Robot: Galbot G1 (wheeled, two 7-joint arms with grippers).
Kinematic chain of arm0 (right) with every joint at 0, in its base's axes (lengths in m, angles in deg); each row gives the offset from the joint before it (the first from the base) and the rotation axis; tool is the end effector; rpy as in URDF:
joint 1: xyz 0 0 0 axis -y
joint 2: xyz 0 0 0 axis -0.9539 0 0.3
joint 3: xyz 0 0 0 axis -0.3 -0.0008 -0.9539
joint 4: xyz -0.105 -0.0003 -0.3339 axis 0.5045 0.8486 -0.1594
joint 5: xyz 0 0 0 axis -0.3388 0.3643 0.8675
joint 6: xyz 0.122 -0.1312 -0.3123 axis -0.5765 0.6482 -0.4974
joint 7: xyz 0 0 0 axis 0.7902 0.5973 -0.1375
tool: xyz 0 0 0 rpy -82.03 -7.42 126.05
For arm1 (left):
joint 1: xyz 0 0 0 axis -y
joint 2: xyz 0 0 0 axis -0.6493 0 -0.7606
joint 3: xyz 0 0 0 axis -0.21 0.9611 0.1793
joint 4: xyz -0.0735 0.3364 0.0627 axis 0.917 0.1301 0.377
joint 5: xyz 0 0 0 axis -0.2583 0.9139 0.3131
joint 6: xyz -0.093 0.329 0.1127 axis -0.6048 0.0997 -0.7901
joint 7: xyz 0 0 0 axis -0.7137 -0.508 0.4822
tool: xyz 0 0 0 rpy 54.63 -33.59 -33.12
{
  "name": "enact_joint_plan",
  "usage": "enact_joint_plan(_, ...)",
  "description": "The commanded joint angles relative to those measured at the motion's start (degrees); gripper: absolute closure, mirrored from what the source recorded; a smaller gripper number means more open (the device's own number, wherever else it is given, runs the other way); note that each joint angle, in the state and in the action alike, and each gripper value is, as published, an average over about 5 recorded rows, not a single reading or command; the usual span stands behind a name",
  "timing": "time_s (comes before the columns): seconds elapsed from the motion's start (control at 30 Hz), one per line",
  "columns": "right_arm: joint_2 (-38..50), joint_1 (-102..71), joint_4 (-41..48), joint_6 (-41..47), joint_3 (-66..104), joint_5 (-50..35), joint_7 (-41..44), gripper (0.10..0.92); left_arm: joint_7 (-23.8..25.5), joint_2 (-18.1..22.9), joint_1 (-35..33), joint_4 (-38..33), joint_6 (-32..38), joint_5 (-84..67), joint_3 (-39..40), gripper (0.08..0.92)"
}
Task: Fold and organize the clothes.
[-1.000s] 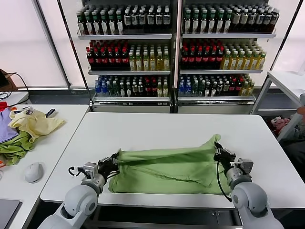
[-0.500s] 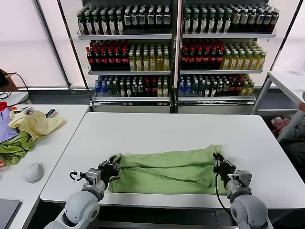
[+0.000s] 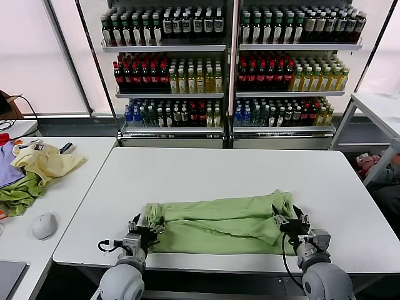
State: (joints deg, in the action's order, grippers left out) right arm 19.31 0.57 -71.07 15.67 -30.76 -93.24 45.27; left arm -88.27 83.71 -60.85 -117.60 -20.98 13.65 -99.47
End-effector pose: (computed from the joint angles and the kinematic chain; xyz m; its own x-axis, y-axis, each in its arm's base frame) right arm 0.2591 -0.0729 -0.2742 -0.9449 -0.0209 0.3267 -0.0118 0.9995 0.0299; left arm 0.2658 -0.0122 -0.3150 -0.8944 -0.0218 0.4467 0.0502 0.9876 0.1488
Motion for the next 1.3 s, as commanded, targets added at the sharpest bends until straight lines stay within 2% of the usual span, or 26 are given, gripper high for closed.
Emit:
enact_joint_plan(0.03,-0.04,-0.47,-0.52,0.04,0.15,0.28,0.02,0.217,-4.01,5.27,-1.86,0.40,-0.71,3.54,0.86,0.236)
enact_joint_plan(0.27,-0.12,-0.26,-0.55,-0.07,0.36,-0.27,-0.16,0.203,-2.87,4.34,-1.30,0.92,-0.36,-0.95,-0.19,0.430)
enact_joint_plan(0.6,0.07,0.49,-0.87,-0.44,0.46,-0.81,-0.26,0.203,0.07,0.64,-1.56,-0.65,0.13,-7.24,-5.99,0.716)
enact_joint_plan(0.77,-0.19,0.40,-1.70,-0.81,0.61,-1.16,0.01,0.203,1.01,-4.29,-1.86,-1.74,0.71,-11.04,-11.24,0.851)
enact_joint_plan(0.87,0.11,0.35,-2.10,-1.00,0.57,-1.29,0.09,0.203,1.45,-8.48,-1.73,-2.62,1.05,-13.79,-15.15,0.882)
enact_joint_plan(1.03,0.29,0.79,-2.55,-1.04,0.52,-1.38,0.08,0.203,1.85,-13.25,-0.22,-5.13,0.98,-19.51,-21.88,0.885)
enact_joint_plan(1.17,0.20,0.81,-2.94,-1.05,0.52,-1.40,0.09,0.203,2.08,-15.14,1.57,-7.18,0.84,-25.50,-27.07,0.885)
enact_joint_plan(1.3,0.42,0.72,-3.39,-1.04,0.61,-1.37,0.12,0.203,1.90,-14.95,2.17,-11.45,0.20,-38.63,-29.91,0.885)
